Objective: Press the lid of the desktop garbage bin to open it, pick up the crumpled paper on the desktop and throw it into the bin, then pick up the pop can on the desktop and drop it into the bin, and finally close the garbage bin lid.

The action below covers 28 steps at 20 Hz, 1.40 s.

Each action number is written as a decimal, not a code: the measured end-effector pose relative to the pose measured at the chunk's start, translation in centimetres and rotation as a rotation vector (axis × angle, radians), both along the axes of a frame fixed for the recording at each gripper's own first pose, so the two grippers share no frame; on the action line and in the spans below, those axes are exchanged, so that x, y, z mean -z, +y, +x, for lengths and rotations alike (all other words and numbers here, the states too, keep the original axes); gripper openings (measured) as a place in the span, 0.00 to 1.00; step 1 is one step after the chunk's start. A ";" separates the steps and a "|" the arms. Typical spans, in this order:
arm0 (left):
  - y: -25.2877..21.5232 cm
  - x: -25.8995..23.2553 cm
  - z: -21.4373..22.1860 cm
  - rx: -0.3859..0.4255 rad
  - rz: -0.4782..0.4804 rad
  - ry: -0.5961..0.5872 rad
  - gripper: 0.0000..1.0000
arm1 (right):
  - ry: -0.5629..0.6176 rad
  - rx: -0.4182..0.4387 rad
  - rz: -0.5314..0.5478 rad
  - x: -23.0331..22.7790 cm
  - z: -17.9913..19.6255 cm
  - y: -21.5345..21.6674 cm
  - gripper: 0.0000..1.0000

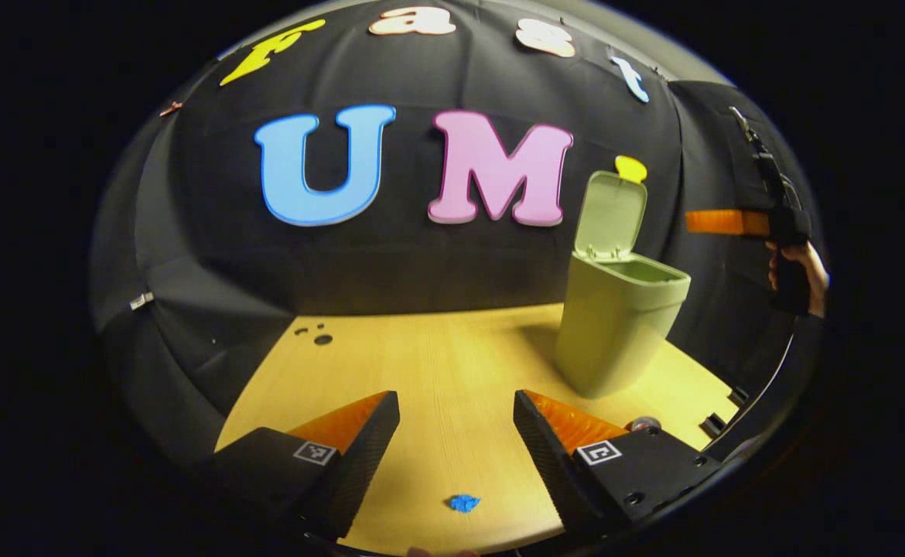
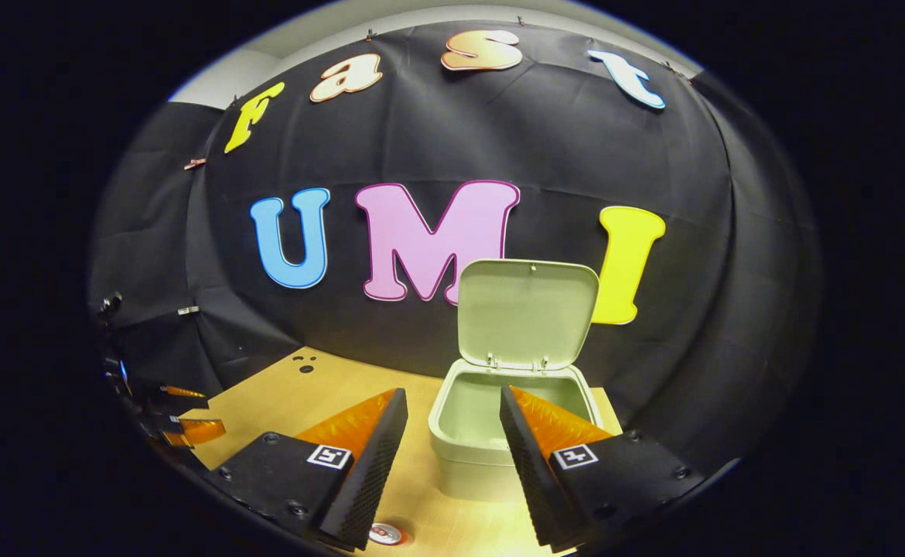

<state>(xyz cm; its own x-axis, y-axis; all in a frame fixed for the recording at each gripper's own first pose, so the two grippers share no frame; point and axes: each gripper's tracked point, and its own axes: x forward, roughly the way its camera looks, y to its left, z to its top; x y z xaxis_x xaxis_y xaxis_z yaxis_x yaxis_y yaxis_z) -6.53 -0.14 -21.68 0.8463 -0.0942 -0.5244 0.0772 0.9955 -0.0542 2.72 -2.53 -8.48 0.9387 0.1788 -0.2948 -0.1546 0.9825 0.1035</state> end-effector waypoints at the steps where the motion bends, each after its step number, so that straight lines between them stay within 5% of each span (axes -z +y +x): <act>1: -0.1 1.5 -0.5 0.002 0.000 0.038 0.97 | 0.007 0.002 -0.001 0.3 -0.3 -0.1 0.79; 15: -1.4 17.8 -4.6 0.053 0.022 0.401 0.85 | 0.059 -0.001 -0.042 0.7 -2.5 -1.2 0.79; 20: -1.0 20.5 -5.4 0.044 0.026 0.464 0.80 | 0.065 0.012 -0.055 0.6 -3.1 -1.7 0.79; 28: -1.1 21.5 -5.4 0.073 0.030 0.489 0.57 | 0.075 0.011 -0.060 0.8 -3.4 -0.9 0.79</act>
